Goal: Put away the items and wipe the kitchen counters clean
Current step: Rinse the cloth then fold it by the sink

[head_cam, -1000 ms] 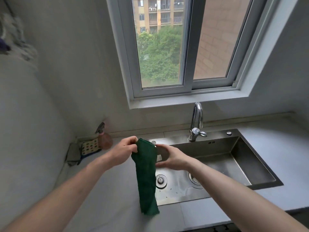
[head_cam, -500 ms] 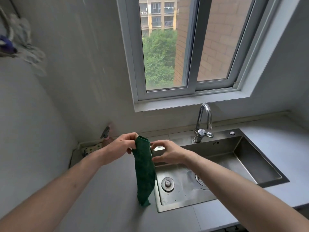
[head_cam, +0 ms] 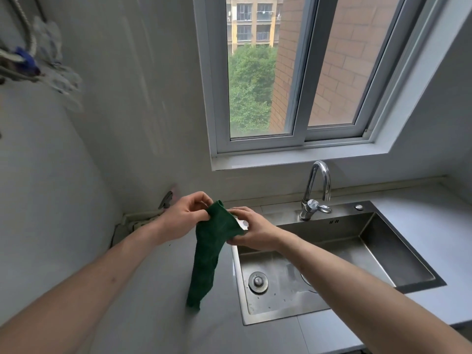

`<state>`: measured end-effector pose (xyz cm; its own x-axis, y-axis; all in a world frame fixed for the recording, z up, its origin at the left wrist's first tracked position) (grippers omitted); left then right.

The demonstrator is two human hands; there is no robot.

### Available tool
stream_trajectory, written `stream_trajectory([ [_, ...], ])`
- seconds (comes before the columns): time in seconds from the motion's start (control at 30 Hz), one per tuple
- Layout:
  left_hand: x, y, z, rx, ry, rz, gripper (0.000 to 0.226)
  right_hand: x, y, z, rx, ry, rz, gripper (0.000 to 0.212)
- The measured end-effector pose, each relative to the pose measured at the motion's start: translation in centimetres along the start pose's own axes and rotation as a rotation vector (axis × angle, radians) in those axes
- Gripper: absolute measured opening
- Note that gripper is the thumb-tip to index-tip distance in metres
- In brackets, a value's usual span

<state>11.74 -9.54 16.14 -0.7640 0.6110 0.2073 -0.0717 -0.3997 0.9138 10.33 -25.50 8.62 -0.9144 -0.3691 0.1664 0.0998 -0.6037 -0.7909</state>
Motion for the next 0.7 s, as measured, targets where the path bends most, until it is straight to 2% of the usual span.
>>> stream_trajectory([
  [0.1, 0.2, 1.5, -0.6, -0.006, -0.077, -0.029, 0.015, -0.5, -0.5, 0.2, 0.045, 0.012, 0.002, 0.065],
  [0.23, 0.8, 2.6, 0.2, 0.017, -0.079, -0.049, 0.010, -0.9, -0.5, 0.2, 0.052, -0.022, -0.015, 0.030],
  [0.3, 0.9, 2.6, 1.0, 0.024, -0.063, -0.081, 0.009, -0.8, -0.4, 0.6, -0.028, 0.019, -0.018, 0.034],
  [0.4, 0.7, 2.7, 1.0, 0.035, -0.052, -0.094, 0.011, -0.9, -0.8, 0.6, -0.079, -0.016, -0.020, 0.067],
  [0.43, 0.6, 2.8, 0.8, 0.025, -0.047, -0.095, 0.013, -1.0, -1.0, 0.3, -0.043, -0.050, -0.030, 0.068],
  [0.53, -0.1, 2.4, 1.2, -0.016, -0.019, -0.079, 0.013, -1.5, -1.4, -0.1, 0.005, -0.117, -0.044, 0.045],
  [0.6, -0.4, 1.6, 2.4, -0.046, 0.040, -0.076, 0.010, -1.5, -1.6, 1.1, 0.019, -0.048, -0.042, 0.030],
  [0.67, -0.1, 0.8, 4.1, -0.096, 0.134, -0.075, 0.012, -1.1, -1.9, 3.3, 0.066, 0.098, -0.036, 0.010],
  [0.7, 0.2, 0.5, 4.9, -0.131, 0.178, -0.073, 0.013, -0.8, -2.3, 4.5, 0.093, 0.183, -0.031, 0.013],
])
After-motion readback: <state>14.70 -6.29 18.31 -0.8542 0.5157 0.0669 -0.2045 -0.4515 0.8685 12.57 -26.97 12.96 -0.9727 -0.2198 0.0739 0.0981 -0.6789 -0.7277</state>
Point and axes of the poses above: each hand's wrist, its own x-axis away from the middle knuckle, its own z-axis out of the back of the hand, y = z × x, the point moved 9 cm from there along -x, towards the middle knuckle, and after that the axes turned 8 degrees about -y, right-handed, at the moved point
